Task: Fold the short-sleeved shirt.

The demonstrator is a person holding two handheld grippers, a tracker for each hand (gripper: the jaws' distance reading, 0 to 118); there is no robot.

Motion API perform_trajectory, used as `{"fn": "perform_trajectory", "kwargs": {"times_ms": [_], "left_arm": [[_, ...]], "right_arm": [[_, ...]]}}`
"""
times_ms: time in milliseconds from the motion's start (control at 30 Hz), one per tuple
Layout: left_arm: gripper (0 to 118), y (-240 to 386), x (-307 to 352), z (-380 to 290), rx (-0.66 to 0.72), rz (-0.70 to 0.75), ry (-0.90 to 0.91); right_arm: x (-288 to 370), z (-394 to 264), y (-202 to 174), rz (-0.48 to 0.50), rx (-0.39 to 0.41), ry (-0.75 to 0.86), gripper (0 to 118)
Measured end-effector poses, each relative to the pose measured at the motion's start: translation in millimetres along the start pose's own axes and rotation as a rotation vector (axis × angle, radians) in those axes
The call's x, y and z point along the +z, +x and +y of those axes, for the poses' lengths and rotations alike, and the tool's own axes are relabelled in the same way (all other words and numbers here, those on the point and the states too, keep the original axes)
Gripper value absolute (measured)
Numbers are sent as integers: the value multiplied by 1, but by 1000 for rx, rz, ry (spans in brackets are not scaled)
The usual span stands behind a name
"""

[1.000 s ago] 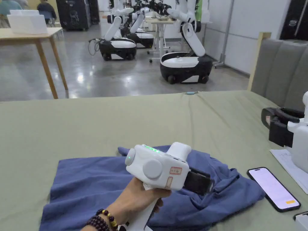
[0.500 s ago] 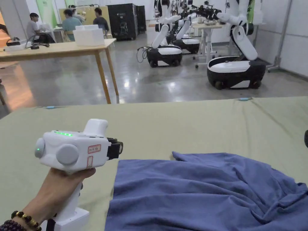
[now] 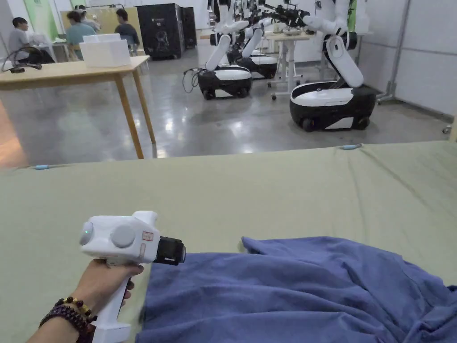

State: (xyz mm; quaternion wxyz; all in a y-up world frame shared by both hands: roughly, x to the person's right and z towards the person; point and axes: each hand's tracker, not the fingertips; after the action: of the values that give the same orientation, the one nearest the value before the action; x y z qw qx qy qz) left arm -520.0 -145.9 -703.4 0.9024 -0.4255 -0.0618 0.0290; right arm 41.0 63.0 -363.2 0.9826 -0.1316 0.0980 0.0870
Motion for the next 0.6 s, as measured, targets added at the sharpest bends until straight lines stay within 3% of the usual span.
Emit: {"fn": "perform_trajectory", "kwargs": {"times_ms": [67, 233, 333, 367, 400, 533, 600], "left_arm": [[110, 4, -16, -7, 26, -19, -72], [106, 17, -31, -8, -100, 74, -99], [62, 25, -19, -13, -116, 32, -54], [25, 30, -13, -16, -133, 23, -25], [3, 34, -9, -18, -148, 13, -9], [2, 44, -8, -31, -154, 6, -25], [2, 42, 0, -29, -135, -11, -13]], "right_arm": [[-3, -1, 3, -13, 3, -8, 2], [-9, 0, 7, -32, 14, -18, 2], [-12, 1, 7, -34, -4, -9, 2], [-13, 2, 6, -30, -10, -6, 2], [-13, 2, 6, -22, -16, -3, 2], [-21, 0, 5, -20, -13, -15, 2], [-29, -4, 9, -85, 14, -47, 3]]}}
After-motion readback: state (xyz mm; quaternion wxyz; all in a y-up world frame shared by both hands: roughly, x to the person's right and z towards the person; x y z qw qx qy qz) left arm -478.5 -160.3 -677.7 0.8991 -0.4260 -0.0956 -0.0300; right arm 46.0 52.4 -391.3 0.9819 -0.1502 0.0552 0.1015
